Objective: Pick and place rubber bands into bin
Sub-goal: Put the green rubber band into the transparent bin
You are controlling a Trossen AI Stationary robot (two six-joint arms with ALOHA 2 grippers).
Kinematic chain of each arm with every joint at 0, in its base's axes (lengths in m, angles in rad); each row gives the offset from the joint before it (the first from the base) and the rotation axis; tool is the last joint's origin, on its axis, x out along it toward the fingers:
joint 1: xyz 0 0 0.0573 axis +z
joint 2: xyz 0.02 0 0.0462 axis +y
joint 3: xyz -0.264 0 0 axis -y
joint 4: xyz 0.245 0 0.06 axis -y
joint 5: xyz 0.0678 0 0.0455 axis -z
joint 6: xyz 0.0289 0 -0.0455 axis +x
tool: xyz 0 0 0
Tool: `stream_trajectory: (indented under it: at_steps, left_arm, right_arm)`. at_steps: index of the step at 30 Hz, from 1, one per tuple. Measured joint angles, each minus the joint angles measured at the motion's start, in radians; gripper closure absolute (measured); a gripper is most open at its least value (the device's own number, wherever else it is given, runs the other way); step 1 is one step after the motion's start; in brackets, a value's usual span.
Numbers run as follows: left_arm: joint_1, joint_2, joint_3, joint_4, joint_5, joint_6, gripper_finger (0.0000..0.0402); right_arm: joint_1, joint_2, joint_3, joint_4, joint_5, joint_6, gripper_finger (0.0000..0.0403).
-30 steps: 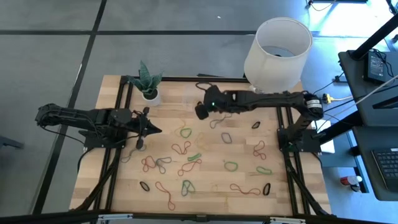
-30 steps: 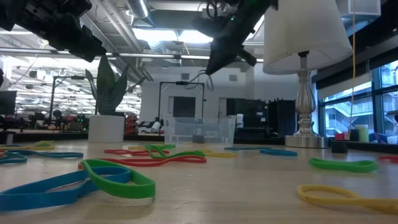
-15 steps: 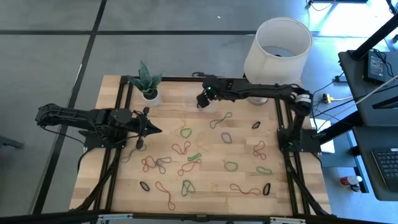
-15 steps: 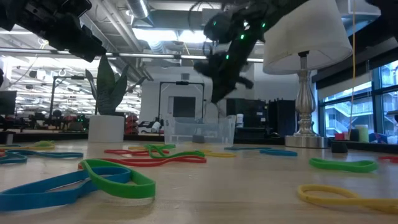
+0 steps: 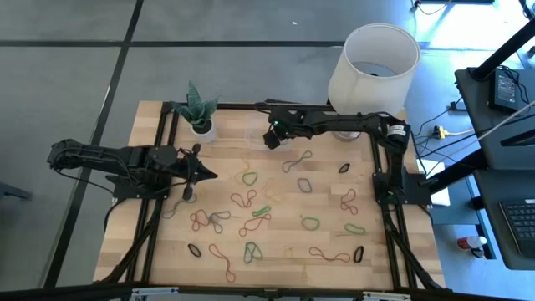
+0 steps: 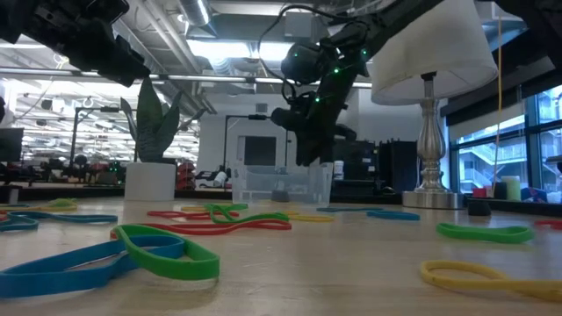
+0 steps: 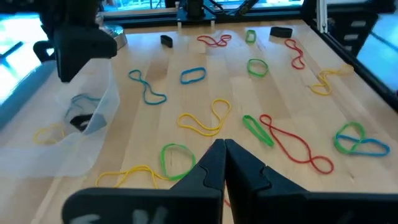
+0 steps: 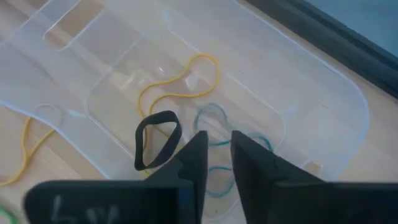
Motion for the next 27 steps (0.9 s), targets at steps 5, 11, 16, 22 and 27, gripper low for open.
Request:
stream_trajectory:
  at_steps: [5,11,16,22,27]
  left_arm:
    - [0.0,0.0,0.0,0.0,-0.001,0.098,0.04]
    - [0.0,0.0,0.0,0.0,0.0,0.057,0.04]
    - [0.0,0.002,0.0,0.006,-0.008,-0.099,0.04]
    - [0.0,0.005,0.0,0.01,-0.017,-0.115,0.04]
    - [0.0,0.005,0.0,0.016,-0.025,-0.135,0.04]
  right_arm:
    - [0.0,-0.009,0.0,-0.003,-0.003,0.032,0.0289]
    - [0.023,-0.1,0.0,-0.02,-0.017,0.051,0.0284]
    - [0.078,-0.217,0.001,-0.106,-0.021,0.052,0.0298]
    - [0.197,-0.327,-0.004,-0.26,-0.006,0.082,0.0318]
    - [0.334,-0.41,-0.155,-0.282,0.031,0.183,0.0341]
